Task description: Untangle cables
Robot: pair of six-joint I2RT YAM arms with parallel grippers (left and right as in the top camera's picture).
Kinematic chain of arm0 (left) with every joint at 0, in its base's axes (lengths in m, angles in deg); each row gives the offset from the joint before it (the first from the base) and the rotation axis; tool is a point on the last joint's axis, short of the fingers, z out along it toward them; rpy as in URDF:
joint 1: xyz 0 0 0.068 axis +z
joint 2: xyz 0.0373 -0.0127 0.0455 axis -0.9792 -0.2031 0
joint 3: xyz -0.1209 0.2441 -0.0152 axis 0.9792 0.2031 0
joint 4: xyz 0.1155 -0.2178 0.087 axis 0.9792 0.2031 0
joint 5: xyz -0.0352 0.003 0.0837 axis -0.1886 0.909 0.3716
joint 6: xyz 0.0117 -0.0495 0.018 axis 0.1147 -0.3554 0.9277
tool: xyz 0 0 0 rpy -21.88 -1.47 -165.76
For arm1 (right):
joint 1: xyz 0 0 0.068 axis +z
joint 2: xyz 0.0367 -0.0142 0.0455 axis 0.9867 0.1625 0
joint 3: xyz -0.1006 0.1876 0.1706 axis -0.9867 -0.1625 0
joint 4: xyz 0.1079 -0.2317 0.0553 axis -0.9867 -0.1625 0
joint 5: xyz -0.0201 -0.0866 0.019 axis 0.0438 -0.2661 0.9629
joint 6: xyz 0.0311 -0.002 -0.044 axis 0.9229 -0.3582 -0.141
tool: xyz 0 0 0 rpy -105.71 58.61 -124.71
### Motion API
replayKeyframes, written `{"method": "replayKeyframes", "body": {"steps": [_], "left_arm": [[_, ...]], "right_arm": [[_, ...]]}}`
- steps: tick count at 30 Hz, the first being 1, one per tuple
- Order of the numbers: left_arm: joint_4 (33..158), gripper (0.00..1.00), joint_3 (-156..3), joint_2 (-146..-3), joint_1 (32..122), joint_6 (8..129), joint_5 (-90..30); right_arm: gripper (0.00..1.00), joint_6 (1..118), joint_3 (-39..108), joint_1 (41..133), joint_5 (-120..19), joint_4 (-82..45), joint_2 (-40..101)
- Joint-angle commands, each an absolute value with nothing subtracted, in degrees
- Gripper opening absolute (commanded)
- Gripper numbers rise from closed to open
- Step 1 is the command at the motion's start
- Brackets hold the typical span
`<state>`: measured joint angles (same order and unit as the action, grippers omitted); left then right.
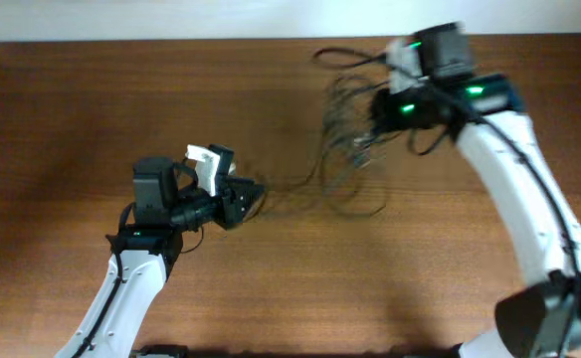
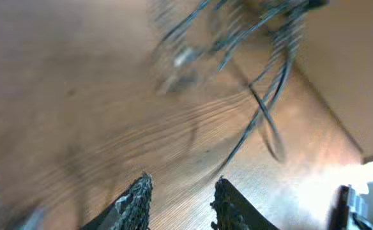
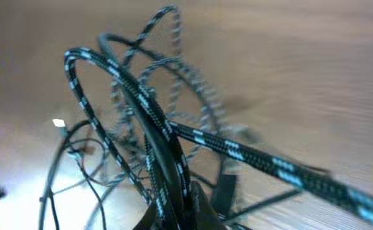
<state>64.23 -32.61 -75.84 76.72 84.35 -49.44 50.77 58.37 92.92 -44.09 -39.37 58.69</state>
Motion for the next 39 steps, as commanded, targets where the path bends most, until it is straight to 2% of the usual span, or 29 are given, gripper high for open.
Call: {"method": "replayKeyframes", "body": {"steps": [1,2,4,6,7,8,9,10,13,15,17,18,19,20,21,23,25,28,30,32,33,34,36,37,39], "left_arm": [[66.5,0.51,-32.6,-75.6,76.9,85.0,-36.6],[66.4,0.99,-32.6,-75.6,76.9,84.5,-35.3],[63.8,0.99,-32.6,-75.6,76.9,77.1,-37.0],[52.8,0.99,-32.6,-75.6,76.9,74.8,-56.5],[45.7,0.99,-32.6,-75.6,76.8,74.8,-66.7],[41.3,0.99,-32.6,-75.6,76.3,74.4,-71.1],[39.9,0.99,-32.6,-75.6,74.6,67.8,-66.9],[39.9,0.99,-32.6,-75.6,71.7,55.6,-57.9],[39.9,0.99,-32.6,-75.6,61.9,37.6,-33.3],[39.9,0.99,-32.6,-75.6,58.7,30.3,-20.4],[39.9,0.99,-32.6,-75.6,56.3,28.1,-12.0],[40.0,0.95,-32.6,-75.8,56.2,28.1,-10.7],[39.9,0.65,-32.6,-76.4,56.2,28.1,-8.1],[39.9,0.4,-32.6,-77.4,56.2,28.1,-6.4],[39.2,0.3,-32.6,-78.9,56.2,28.0,-6.3],[38.2,0.01,-32.6,-81.6,56.3,28.1,-5.9],[40.7,0.0,-32.6,-82.9,58.5,37.8,-1.8],[56.3,0.0,-32.6,-82.8,71.7,39.9,-0.8],[64.2,0.0,-32.6,-82.8,82.2,39.9,-1.4],[67.0,0.0,-32.6,-82.8,88.6,39.9,-8.1],[66.7,0.0,-32.6,-82.8,89.8,40.0,-11.2],[65.9,0.0,-32.6,-82.8,90.0,41.3,-14.5],[59.0,0.0,-32.6,-82.8,88.8,52.2,-31.1],[50.5,0.0,-32.6,-82.8,86.8,63.2,-44.9],[44.3,0.0,-32.6,-82.8,85.4,64.1,-49.5]], "right_arm": [[0.04,52.5,58.7,90.6,-45.2,-40.0,53.2],[0.04,52.5,58.7,90.4,-43.6,-40.6,52.4],[0.04,52.5,58.7,90.8,-39.1,-41.8,51.5],[0.04,52.7,58.7,91.6,-38.1,-41.5,51.5],[0.04,58.0,58.7,91.7,-38.1,-41.3,51.5],[0.04,63.3,58.7,91.8,-37.5,-41.4,51.5],[0.04,65.4,58.7,92.5,-33.1,-41.0,51.5],[0.04,65.4,58.7,93.9,-31.8,-39.5,51.5],[0.04,65.4,58.7,97.5,-30.8,-39.1,51.5],[0.04,65.4,58.7,98.7,-26.4,-39.6,51.5],[0.04,65.4,58.7,98.8,-17.8,-39.7,51.5],[0.04,65.4,58.7,98.8,-15.9,-39.7,51.5],[0.04,65.4,58.7,98.8,-13.5,-39.9,51.5],[0.04,65.4,58.7,98.8,-9.6,-40.5,51.5],[0.04,65.4,58.7,98.8,-6.1,-41.2,51.5],[0.04,65.3,58.7,98.8,-2.8,-43.7,51.5],[0.04,65.1,58.7,97.8,-3.0,-44.6,51.5],[0.05,65.1,58.7,95.7,-11.3,-45.3,51.5],[0.08,65.1,58.7,95.6,-21.3,-45.2,51.5],[0.12,65.2,58.7,95.6,-41.7,-45.5,51.5],[0.14,65.4,58.7,95.6,-52.5,-46.4,51.5],[0.17,65.4,58.7,95.6,-56.9,-47.8,51.5],[0.33,65.4,58.7,95.6,-56.7,-49.5,51.7],[0.4,65.4,58.6,95.6,-54.4,-50.1,51.7],[0.41,65.3,58.6,95.6,-46.1,-51.3,51.7]]}}
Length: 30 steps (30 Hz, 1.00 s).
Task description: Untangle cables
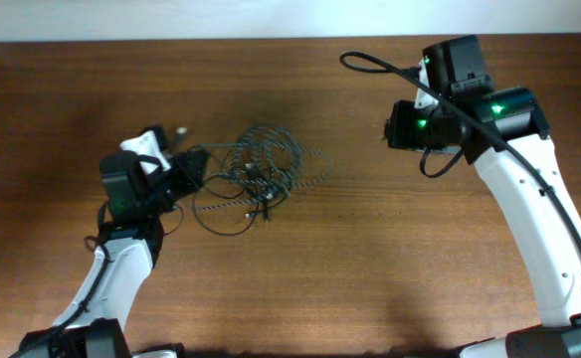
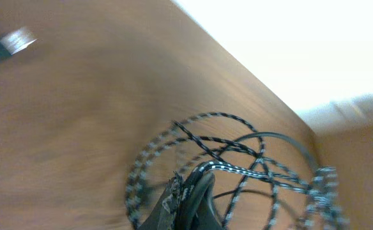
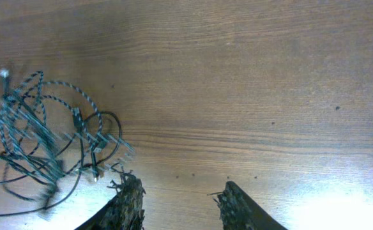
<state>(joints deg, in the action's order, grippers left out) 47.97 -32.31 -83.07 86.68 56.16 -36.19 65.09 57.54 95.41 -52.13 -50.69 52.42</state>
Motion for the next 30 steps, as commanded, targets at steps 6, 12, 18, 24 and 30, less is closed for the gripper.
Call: {"method": "replayKeyframes", "body": {"steps": [6,12,18,24,30], "left_arm": [[42.9,0.0,-32.6,-82.8,85.2,63.5,-51.2],[42.9,0.0,-32.6,-82.8,85.2,63.5,-53.2],[43.0,0.0,-32.6,-82.8,85.2,63.4,-54.7],[44.7,0.99,-32.6,-82.8,85.2,61.4,-56.6],[48.1,0.99,-32.6,-82.8,83.3,46.6,-65.2]], "right_arm": [[0.55,54.2,54.9,99.7,-32.5,-49.4,54.2],[0.99,47.6,40.4,103.7,-23.2,-27.3,61.2],[0.04,47.8,40.3,111.0,-27.2,-23.1,64.9],[0.04,76.0,54.8,97.5,-25.3,-34.2,58.2],[0.04,91.6,54.7,93.4,-12.5,-36.2,57.8]]}}
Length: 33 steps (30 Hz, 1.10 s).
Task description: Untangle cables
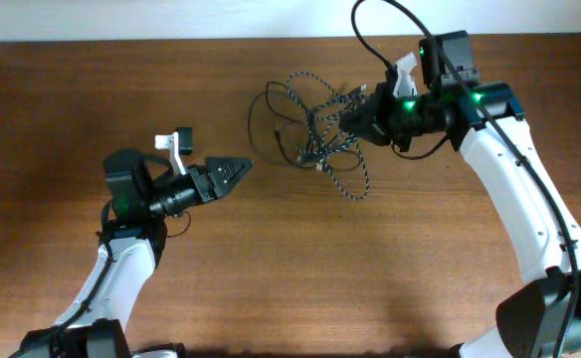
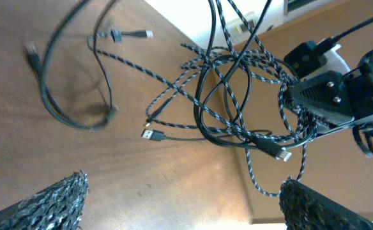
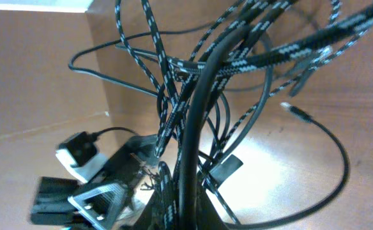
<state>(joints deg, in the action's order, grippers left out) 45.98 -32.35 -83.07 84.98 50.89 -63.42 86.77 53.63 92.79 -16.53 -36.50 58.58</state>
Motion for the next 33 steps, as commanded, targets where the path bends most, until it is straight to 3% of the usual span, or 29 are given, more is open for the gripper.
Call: {"method": "replayKeyframes", "body": {"steps": [1,2,4,5,7,10,14,15,16,17,18,20,23,24,25,26,28,29,33], "left_arm": [[51.1,0.99,-32.6,-82.8,81.3,46.7,-61.2],[52.8,0.99,-32.6,-82.8,78.8,49.0,-58.0],[53.0,0.99,-32.6,-82.8,69.6,68.1,-55.7],[53.1,1.0,-32.6,-82.8,66.6,71.9,-53.6],[52.4,1.0,-32.6,-82.8,60.5,72.1,-41.3],[51.1,0.99,-32.6,-82.8,59.1,68.1,-20.2],[41.7,1.0,-32.6,-82.8,58.9,68.1,-19.4],[40.3,0.93,-32.6,-82.8,58.3,68.1,-21.2],[40.1,0.76,-32.6,-82.8,57.8,68.1,-21.2],[40.2,0.28,-32.6,-82.8,57.7,68.1,-21.2],[40.4,0.0,-32.6,-82.8,57.7,68.1,-21.1],[41.3,0.0,-32.6,-82.8,58.9,69.8,-20.5],[42.7,0.0,-32.6,-82.8,65.6,76.3,-28.2],[42.8,0.16,-32.6,-82.8,67.3,76.2,-32.6],[43.2,0.72,-32.6,-82.8,68.6,76.1,-38.6],[42.5,0.97,-32.6,-82.8,69.7,76.0,-48.5],[35.8,0.99,-32.6,-82.8,71.2,72.2,-63.6],[32.0,0.99,-32.6,-82.8,72.5,67.9,-66.8],[21.6,0.99,-32.6,-82.8,85.7,49.9,-68.6]], "right_arm": [[0.04,93.9,54.7,93.9,-12.3,-36.2,57.8],[0.04,95.5,54.7,93.9,-11.9,-36.3,57.8],[0.04,98.7,54.7,93.9,-11.7,-36.3,57.8],[0.04,100.0,54.7,93.9,-11.6,-36.3,57.8],[0.04,103.1,54.7,93.9,-11.1,-36.3,57.8],[0.04,107.6,54.7,93.9,-10.6,-43.8,57.8],[0.04,107.8,54.7,93.9,-10.6,-49.2,57.8],[0.04,107.8,54.7,93.9,-10.6,-49.2,57.8],[0.04,107.8,54.7,93.9,-10.7,-49.2,57.8],[0.04,107.8,54.7,93.9,-11.5,-49.1,57.8],[0.04,107.8,54.7,93.8,-13.8,-49.1,57.8],[0.14,105.3,54.7,93.7,-21.8,-49.2,57.8],[0.12,99.7,54.7,93.7,-27.3,-49.6,57.8],[0.1,101.3,54.7,93.7,-27.3,-49.1,57.8],[0.1,98.7,54.7,93.8,-27.5,-45.5,57.9],[0.09,88.7,54.7,94.2,-27.4,-39.7,58.3],[0.04,66.1,54.7,95.5,-20.8,-36.0,58.7],[0.04,45.1,54.7,96.7,-9.0,-37.7,58.7],[0.04,3.6,54.7,97.9,-6.1,-53.5,58.7]]}}
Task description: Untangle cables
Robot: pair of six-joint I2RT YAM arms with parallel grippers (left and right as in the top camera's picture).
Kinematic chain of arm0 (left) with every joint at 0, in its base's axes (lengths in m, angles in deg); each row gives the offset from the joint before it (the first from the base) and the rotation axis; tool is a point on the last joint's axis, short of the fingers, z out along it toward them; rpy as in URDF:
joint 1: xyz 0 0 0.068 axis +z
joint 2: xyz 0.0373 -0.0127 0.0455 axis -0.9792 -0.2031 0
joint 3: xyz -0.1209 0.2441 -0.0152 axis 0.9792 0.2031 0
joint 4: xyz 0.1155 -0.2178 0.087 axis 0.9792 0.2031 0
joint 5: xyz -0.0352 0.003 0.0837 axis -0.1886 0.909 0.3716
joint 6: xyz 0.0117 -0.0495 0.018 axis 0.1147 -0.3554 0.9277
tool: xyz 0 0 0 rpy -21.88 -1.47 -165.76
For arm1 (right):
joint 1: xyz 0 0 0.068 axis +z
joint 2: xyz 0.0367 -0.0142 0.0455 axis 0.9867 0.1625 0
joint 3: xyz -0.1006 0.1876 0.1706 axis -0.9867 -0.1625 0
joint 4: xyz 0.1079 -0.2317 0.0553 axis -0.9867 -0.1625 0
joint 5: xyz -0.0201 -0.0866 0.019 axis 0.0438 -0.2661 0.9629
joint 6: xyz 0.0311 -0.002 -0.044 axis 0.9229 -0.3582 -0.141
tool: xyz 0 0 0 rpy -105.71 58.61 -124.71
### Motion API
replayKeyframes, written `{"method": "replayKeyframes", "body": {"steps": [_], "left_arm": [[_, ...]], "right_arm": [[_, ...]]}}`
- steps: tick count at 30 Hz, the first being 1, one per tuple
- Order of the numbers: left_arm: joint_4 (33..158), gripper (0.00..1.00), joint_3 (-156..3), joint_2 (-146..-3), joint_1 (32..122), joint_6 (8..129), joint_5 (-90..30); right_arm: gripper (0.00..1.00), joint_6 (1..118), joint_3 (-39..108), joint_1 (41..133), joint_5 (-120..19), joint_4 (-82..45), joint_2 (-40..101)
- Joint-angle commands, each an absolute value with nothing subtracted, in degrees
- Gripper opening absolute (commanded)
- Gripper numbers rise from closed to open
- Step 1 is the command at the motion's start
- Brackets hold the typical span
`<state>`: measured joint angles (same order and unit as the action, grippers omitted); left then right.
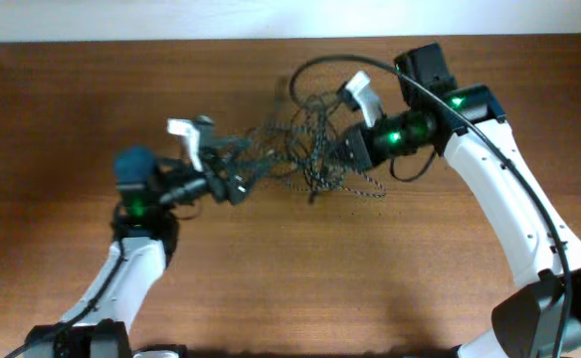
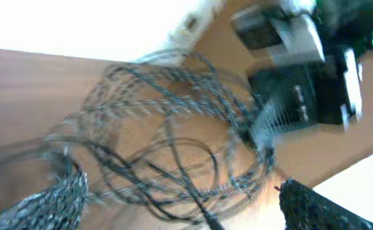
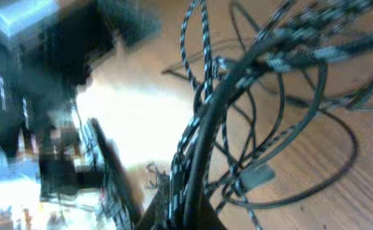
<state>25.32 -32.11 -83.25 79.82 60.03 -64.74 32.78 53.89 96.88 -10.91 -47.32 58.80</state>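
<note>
The cables are one tangle (image 1: 305, 159) of black and black-and-white braided leads, spread over the back middle of the table. My right gripper (image 1: 355, 149) is at its right side. In the right wrist view that gripper (image 3: 193, 204) is shut on a bunch of strands (image 3: 250, 83). My left gripper (image 1: 233, 185) reaches into the tangle's left end. In the blurred left wrist view it (image 2: 180, 211) is open wide, and strands (image 2: 174, 128) cross between its fingers (image 2: 52, 198).
The brown wooden table (image 1: 271, 288) ends at a white wall (image 1: 171, 20) at the back. A plain black lead (image 1: 315, 65) arcs above the tangle toward the right arm (image 1: 509, 209).
My left gripper was open and apart from the tangle, to its left. Now it is in the tangle's left end, which has spread toward it. The right gripper still holds the strands, slightly lower.
First my right gripper held the tangle at the back right, with the left gripper near the middle. Then the left gripper was shut on the tangle at the left and the right was open. After that the right held it again. Now both are at it.
</note>
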Motion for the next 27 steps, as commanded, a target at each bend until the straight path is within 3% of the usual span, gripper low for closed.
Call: {"method": "replayKeyframes", "body": {"steps": [1,2,4,7,9,11,12,13,14,16,17,20,24,26,27], "left_arm": [[19.6,0.99,-32.6,-82.8,87.7,50.8,-71.8],[18.2,0.99,-32.6,-82.8,88.9,51.9,-74.8],[17.8,0.99,-32.6,-82.8,88.2,64.0,-81.9],[17.9,0.99,-32.6,-82.8,82.9,76.3,-82.5],[18.1,0.99,-32.6,-82.9,80.1,76.6,-82.5],[25.7,0.99,-32.6,-82.9,78.4,85.2,-82.5],[30.7,0.95,-32.6,-82.9,77.9,90.6,-82.5],[34.8,0.71,-32.6,-82.9,77.9,95.3,-82.4],[38.4,0.58,-32.6,-82.9,78.0,98.8,-82.0],[42.7,0.99,-32.6,-82.9,78.0,99.1,-74.2],[45.7,0.99,-32.6,-82.9,78.0,100.8,-66.6],[45.3,0.99,-32.6,-82.9,78.0,102.0,-66.3],[37.0,1.0,-32.6,-82.9,77.9,102.0,-89.4],[35.4,1.0,-32.6,-82.8,77.4,99.6,-92.5],[35.7,0.88,-32.6,-82.8,76.2,99.5,-92.5]], "right_arm": [[0.04,-5.8,54.7,98.8,-6.2,-57.4,58.7],[0.04,-14.1,54.7,100.0,-6.2,-60.7,58.7],[0.04,-19.2,54.7,102.6,-4.8,-61.6,58.7],[0.04,-19.8,54.7,107.2,-4.9,-62.0,58.7],[0.04,-19.8,54.7,108.1,-4.9,-62.8,58.7],[0.04,-19.8,54.7,108.1,-1.2,-64.6,58.7],[0.04,-19.8,54.7,108.1,-1.7,-65.5,58.7],[0.04,-19.8,54.7,108.0,-2.5,-66.6,58.7],[0.04,-19.8,54.7,108.0,-3.2,-67.7,58.7],[0.04,-19.8,54.7,108.0,-3.0,-68.0,58.7],[0.04,-19.8,54.7,108.0,-1.5,-68.9,58.7],[0.04,-21.0,54.7,108.0,-1.1,-70.9,58.7],[0.04,-22.4,54.7,108.1,1.6,-72.1,58.7],[0.04,-22.4,54.7,108.1,1.1,-72.2,58.7],[0.04,-22.4,54.7,108.1,1.2,-72.2,58.7]]}}
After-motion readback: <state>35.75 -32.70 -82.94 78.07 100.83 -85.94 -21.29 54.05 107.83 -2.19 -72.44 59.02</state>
